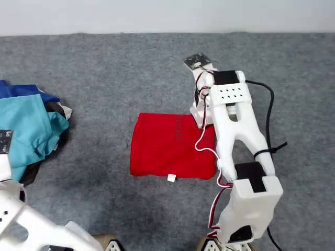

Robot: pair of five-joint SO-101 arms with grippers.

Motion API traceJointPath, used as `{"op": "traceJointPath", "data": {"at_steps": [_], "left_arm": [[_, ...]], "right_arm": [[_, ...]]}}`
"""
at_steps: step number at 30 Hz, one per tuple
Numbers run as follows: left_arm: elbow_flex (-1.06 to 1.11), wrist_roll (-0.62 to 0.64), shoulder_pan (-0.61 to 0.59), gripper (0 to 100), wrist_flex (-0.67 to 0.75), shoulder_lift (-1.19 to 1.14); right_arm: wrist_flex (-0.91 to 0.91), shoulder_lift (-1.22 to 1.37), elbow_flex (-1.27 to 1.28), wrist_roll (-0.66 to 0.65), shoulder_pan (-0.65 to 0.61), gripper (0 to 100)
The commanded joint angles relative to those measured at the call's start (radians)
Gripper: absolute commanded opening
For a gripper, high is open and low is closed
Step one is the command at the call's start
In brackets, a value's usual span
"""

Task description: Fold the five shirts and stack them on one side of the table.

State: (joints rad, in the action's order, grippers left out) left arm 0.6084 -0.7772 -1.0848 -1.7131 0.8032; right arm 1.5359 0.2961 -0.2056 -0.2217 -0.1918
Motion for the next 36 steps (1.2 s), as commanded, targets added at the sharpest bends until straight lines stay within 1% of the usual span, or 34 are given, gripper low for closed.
{"op": "traceJointPath", "data": {"at_steps": [1, 4, 6, 8, 17, 20, 23, 28, 31, 36], "left_arm": [[-0.005, -0.003, 0.006, 2, 0.012, 0.017], [-0.005, -0.003, 0.006, 2, 0.012, 0.017], [-0.005, -0.003, 0.008, 2, 0.012, 0.017], [-0.005, -0.003, 0.008, 2, 0.012, 0.017], [-0.005, -0.003, 0.008, 2, 0.014, 0.017], [-0.005, -0.003, 0.008, 2, 0.017, 0.017], [-0.005, -0.003, 0.008, 2, 0.018, 0.017], [-0.005, -0.005, 0.008, 2, 0.018, 0.017], [-0.004, -0.005, 0.009, 2, 0.031, 0.015], [0.001, -0.005, 0.009, 2, 0.051, 0.017]], "right_arm": [[0.097, -0.068, -0.052, 0.089, -0.027, 12.5], [0.166, -0.061, -0.048, 0.158, -0.038, 26.6], [0.185, -0.050, -0.043, 0.233, -0.038, 31.0], [0.177, -0.028, -0.025, 0.267, -0.038, 32.6], [0.019, 0.139, 0.091, 0.279, -0.096, 32.5], [-0.022, 0.174, 0.120, 0.316, -0.119, 29.4], [-0.045, 0.203, 0.120, 0.315, -0.133, 22.9], [-0.058, 0.223, 0.118, 0.218, -0.133, 10.4], [-0.053, 0.223, 0.118, 0.180, -0.130, 1.0], [-0.025, 0.214, 0.117, 0.164, -0.105, 1.1]]}}
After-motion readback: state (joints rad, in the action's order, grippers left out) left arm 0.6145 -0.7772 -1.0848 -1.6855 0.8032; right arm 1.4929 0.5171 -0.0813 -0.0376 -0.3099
